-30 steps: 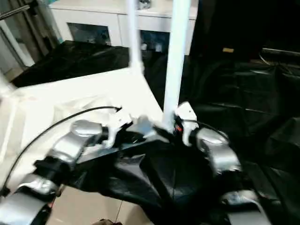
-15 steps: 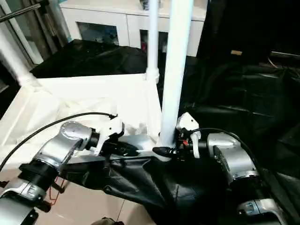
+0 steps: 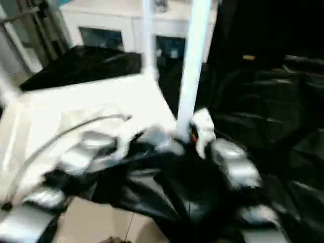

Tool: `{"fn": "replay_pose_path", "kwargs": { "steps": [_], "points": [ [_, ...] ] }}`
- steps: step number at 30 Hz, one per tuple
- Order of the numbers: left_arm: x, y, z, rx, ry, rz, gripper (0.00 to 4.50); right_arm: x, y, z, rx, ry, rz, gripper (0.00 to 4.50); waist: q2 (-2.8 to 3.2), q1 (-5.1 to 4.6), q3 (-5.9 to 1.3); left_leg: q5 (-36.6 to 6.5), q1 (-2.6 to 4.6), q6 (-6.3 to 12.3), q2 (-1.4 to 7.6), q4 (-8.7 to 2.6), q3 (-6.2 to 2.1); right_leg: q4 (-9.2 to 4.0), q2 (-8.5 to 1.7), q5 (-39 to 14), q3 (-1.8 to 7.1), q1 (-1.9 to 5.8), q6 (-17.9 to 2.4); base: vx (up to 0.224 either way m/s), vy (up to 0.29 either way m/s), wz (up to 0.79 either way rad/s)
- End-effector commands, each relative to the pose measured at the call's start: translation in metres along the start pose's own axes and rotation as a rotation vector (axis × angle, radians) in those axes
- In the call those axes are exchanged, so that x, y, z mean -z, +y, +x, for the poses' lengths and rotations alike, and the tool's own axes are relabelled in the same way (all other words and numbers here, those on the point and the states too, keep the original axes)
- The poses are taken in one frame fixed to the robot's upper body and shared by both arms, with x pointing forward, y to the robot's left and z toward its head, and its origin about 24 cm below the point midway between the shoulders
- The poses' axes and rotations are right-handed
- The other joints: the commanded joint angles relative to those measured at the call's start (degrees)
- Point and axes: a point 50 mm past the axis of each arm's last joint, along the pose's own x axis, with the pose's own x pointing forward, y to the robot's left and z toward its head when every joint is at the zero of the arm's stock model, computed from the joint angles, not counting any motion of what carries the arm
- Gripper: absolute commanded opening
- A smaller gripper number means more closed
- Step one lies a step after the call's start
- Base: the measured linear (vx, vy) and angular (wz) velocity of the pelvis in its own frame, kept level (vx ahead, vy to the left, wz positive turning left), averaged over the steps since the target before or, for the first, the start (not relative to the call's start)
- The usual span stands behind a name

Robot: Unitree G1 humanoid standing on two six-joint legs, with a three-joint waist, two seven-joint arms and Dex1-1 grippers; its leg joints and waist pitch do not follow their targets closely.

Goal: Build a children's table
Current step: Rotate leg to tighten

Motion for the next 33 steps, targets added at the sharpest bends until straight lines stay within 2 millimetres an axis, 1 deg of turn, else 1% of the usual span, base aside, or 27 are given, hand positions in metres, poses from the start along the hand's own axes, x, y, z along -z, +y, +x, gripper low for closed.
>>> {"fn": "replay_pose_path", "kwargs": {
  "steps": [1, 3, 4, 5, 6, 7, 8, 9, 10, 12, 13, 14, 16, 17, 19, 20, 21, 22, 23, 24, 25, 26, 27, 28, 29, 31, 33],
  "points": [
    [-0.018, 0.0, 0.011, -0.063, -0.055, 0.0, 0.0, 0.027, 0.016, 0.012, 0.032, 0.104, 0.071, 2.74, -0.75, -0.27, -3.24, -12.5, 1.54, 0.72, 5.69, -4.46, -3.27, -5.29, -6.84, -13.0, 3.9, 1.53, -12.3, 0.0, 0.0, 0.0],
    [-0.025, -0.003, 0.021, -0.108, -0.068, -0.011, 0.0, 0.024, 0.026, 0.024, 0.076, 0.08, 0.086, 2.74, -0.63, -0.2, -3.3, -11.7, 1.47, 1.21, 5.61, -4.39, -3.26, -5.25, -6.87, -11.8, 3.82, 1.69, -12.6, 0.0, 0.0, 0.0],
    [-0.026, -0.003, 0.023, -0.105, -0.067, 0.0, 0.0, 0.021, 0.029, 0.027, 0.069, 0.059, 0.097, 2.74, -0.56, -0.21, -3.36, -11.1, 1.39, 1.35, 5.58, -4.31, -3.21, -5.18, -6.91, -10.8, 3.81, 1.73, -12.8, 0.0, 0.0, 0.0],
    [-0.026, -0.004, 0.024, -0.102, -0.066, 0.009, 0.0, 0.02, 0.031, 0.029, 0.065, 0.046, 0.107, 3.09, -0.67, -0.04, -3.43, -10.5, 1.33, 1.83, 5.62, -4.24, -3.2, -5.14, -6.97, -9.8, 3.8, 1.89, -12.9, 0.0, 0.0, 0.0],
    [-0.026, -0.004, 0.024, -0.1, -0.066, 0.011, 0.0, 0.02, 0.031, 0.029, 0.064, 0.044, 0.109, 3.3, -0.67, -0.01, -3.46, -10.1, 1.24, 2.14, 5.67, -4.24, -3.22, -5.01, -7.01, -9.1, 3.79, 1.97, -12.9, 0.0, 0.0, 0.0],
    [-0.027, -0.006, 0.024, -0.084, -0.066, 0.027, 0.0, 0.018, 0.031, 0.03, 0.06, 0.029, 0.126, 3.44, -0.67, -0.06, -3.46, -9.7, 1.14, 2.84, 5.67, -4.26, -3.21, -4.9, -6.88, -8.1, 3.74, 2.0, -13.0, 0.0, 0.0, 0.0],
    [-0.027, -0.006, 0.024, -0.075, -0.065, 0.036, 0.0, 0.016, 0.032, 0.031, 0.058, 0.022, 0.136, 3.53, -0.51, -0.02, -3.44, -9.6, 1.13, 3.23, 5.73, -4.29, -3.26, -4.85, -6.89, -7.9, 3.67, 2.04, -13.1, 0.0, 0.0, 0.0],
    [-0.027, -0.007, 0.025, -0.066, -0.065, 0.046, 0.0, 0.015, 0.032, 0.032, 0.061, 0.015, 0.145, 3.53, -0.5, -0.04, -3.42, -10.0, 1.13, 3.37, 5.74, -4.32, -3.25, -4.98, -6.92, -8.2, 3.68, 1.99, -13.1, 0.0, 0.0, 0.0],
    [-0.026, -0.008, 0.023, -0.035, -0.065, 0.057, 0.0, 0.012, 0.031, 0.031, 0.043, 0.009, 0.123, 3.79, -0.48, -0.07, -3.31, -10.9, 1.17, 3.12, 5.82, -4.45, -3.35, -5.04, -6.97, -9.5, 3.63, 2.04, -13.0, 0.0, 0.0, 0.0],
    [-0.024, -0.009, 0.021, -0.005, -0.065, 0.066, 0.0, 0.01, 0.029, 0.03, 0.024, 0.005, 0.094, 3.88, -0.5, -0.07, -3.36, -11.3, 1.2, 2.86, 5.83, -4.44, -3.36, -5.05, -6.99, -10.1, 3.66, 2.06, -12.9, 0.0, 0.0, 0.0],
    [-0.02, -0.011, 0.015, 0.063, -0.06, 0.085, 0.0, 0.004, 0.025, 0.025, -0.046, -0.012, 0.048, 3.93, -0.47, -0.05, -3.44, -11.3, 1.21, 2.83, 5.91, -4.49, -3.4, -4.93, -6.97, -9.6, 3.63, 2.12, -13.0, 0.0, 0.0, 0.0],
    [-0.019, -0.011, 0.013, 0.081, -0.061, 0.09, 0.0, 0.002, 0.025, 0.022, -0.09, -0.017, 0.028, 3.93, -0.36, -0.14, -3.56, -10.2, 1.01, 3.3, 5.86, -4.31, -3.31, -4.62, -6.91, -7.4, 3.65, 2.23, -13.4, 0.0, 0.0, 0.0],
    [-0.017, -0.011, 0.01, 0.102, -0.062, 0.097, 0.0, 0.001, 0.025, 0.019, -0.151, -0.019, -0.002, 3.93, -0.43, -0.11, -3.71, -8.7, 0.94, 4.13, 5.88, -4.1, -3.2, -4.33, -6.86, -4.4, 3.59, 2.32, -13.8, 0.0, 0.0, 0.0],
    [-0.015, -0.011, 0.007, 0.124, -0.058, 0.105, 0.0, -0.001, 0.025, 0.014, -0.208, -0.02, -0.027, 3.93, -0.49, -0.02, -3.71, -7.4, 0.77, 5.13, 5.85, -3.97, -3.15, -4.06, -6.8, -2.2, 3.51, 2.38, -14.4, 0.0, 0.0, 0.0],
    [-0.013, -0.011, 0.003, 0.156, -0.055, 0.115, 0.0, -0.002, 0.024, 0.008, -0.279, -0.017, -0.054, 3.93, -0.46, 0.56, -3.8, -6.4, 0.67, 6.56, 5.91, -3.71, -2.96, -3.84, -6.8, -0.8, 3.32, 2.51, -14.8, 0.0, 0.0, 0.0],
    [-0.01, -0.011, -0.002, 0.186, -0.046, 0.124, 0.0, -0.002, 0.024, 0.0, -0.359, 0.0, -0.072, 3.93, -0.52, 0.52, -3.69, -6.6, 0.63, 6.96, 6.02, -3.78, -2.95, -3.86, -6.73, -0.9, 3.31, 2.33, -14.8, 0.0, 0.0, 0.0],
    [-0.008, -0.011, -0.005, 0.205, -0.04, 0.13, 0.0, -0.002, 0.024, -0.005, -0.414, 0.014, -0.081, 3.93, -0.52, 0.76, -3.74, -6.8, 0.77, 7.01, 6.07, -3.74, -2.98, -3.91, -6.73, -1.4, 3.25, 2.39, -14.6, 0.0, 0.0, 0.0],
    [-0.005, -0.011, -0.009, 0.229, -0.03, 0.134, 0.0, -0.001, 0.025, -0.012, -0.48, 0.038, -0.112, 3.93, -0.66, 0.77, -3.66, -7.2, 0.65, 7.2, 6.06, -3.73, -2.98, -3.9, -6.73, -2.2, 3.26, 2.47, -14.6, 0.0, 0.0, 0.0],
    [-0.005, -0.011, -0.009, 0.229, -0.03, 0.134, 0.0, -0.001, 0.025, -0.012, -0.48, 0.038, -0.112, 3.93, -0.47, 1.04, -3.57, -7.9, 0.79, 6.93, 6.22, -3.81, -3.01, -4.13, -6.77, -4.1, 3.25, 2.31, -14.2, 0.0, 0.0, 0.0],
    [-0.002, -0.011, -0.014, 0.26, -0.018, 0.146, 0.0, 0.0, 0.025, -0.02, -0.55, 0.071, -0.144, 3.93, -0.55, 0.97, -3.5, -8.2, 0.78, 6.73, 6.25, -3.9, -3.01, -4.19, -6.66, -4.9, 3.25, 2.25, -14.0, 0.0, 0.0, 0.0],
    [0.001, -0.011, -0.019, 0.296, -0.01, 0.155, 0.0, 0.001, 0.025, -0.027, -0.601, 0.097, -0.166, 3.93, -0.58, 1.18, -3.44, -9.2, 0.9, 6.31, 6.33, -3.99, -3.09, -4.31, -6.7, -6.6, 3.3, 2.2, -13.7, 0.0, 0.0, 0.0],
    [0.001, -0.011, -0.019, 0.298, -0.01, 0.155, 0.0, 0.001, 0.025, -0.028, -0.604, 0.099, -0.168, 3.93, -0.71, 1.18, -3.38, -9.4, 0.89, 6.03, 6.35, -4.07, -3.09, -4.34, -6.69, -7.3, 3.32, 2.2, -13.5, 0.0, 0.0, 0.0],
    [0.002, -0.012, -0.023, 0.323, -0.008, 0.161, 0.0, 0.001, 0.024, -0.031, -0.63, 0.114, -0.175, 3.93, -0.58, 1.2, -3.27, -10.3, 1.04, 5.41, 6.35, -4.16, -3.01, -4.57, -6.73, -9.1, 3.43, 1.93, -13.3, 0.0, 0.0, 0.0],
    [0.003, -0.013, -0.025, 0.342, -0.006, 0.167, 0.0, 0.001, 0.024, -0.033, -0.649, 0.126, -0.179, 3.93, -0.62, 1.3, -3.3, -10.6, 1.01, 4.96, 6.31, -4.18, -3.12, -4.62, -6.84, -10.1, 3.44, 2.04, -13.2, 0.0, 0.0, 0.0],
    [0.005, -0.013, -0.028, 0.36, 0.005, 0.173, 0.0, 0.002, 0.024, -0.035, -0.667, 0.135, -0.187, 3.93, -0.8, 1.29, -3.23, -10.5, 1.03, 4.73, 6.33, -4.24, -3.09, -4.66, -6.83, -11.0, 3.49, 1.93, -13.1, 0.0, 0.0, 0.0],
    [0.009, -0.014, -0.033, 0.402, 0.033, 0.177, 0.0, 0.004, 0.026, -0.038, -0.701, 0.157, -0.194, 3.93, -0.7, 1.39, -3.28, -9.9, 1.05, 4.46, 6.33, -4.23, -3.11, -4.61, -6.85, -10.8, 3.53, 1.92, -13.0, 0.0, 0.0, 0.0],
    [0.009, -0.014, -0.036, 0.416, 0.038, 0.178, 0.0, 0.005, 0.028, -0.039, -0.716, 0.167, -0.189, 3.68, -0.67, 1.41, -3.35, -9.2, 1.05, 4.51, 6.29, -4.2, -3.08, -4.5, -6.73, -9.8, 3.53, 1.85, -13.1, 0.0, 0.0, 0.0]
  ]
}}
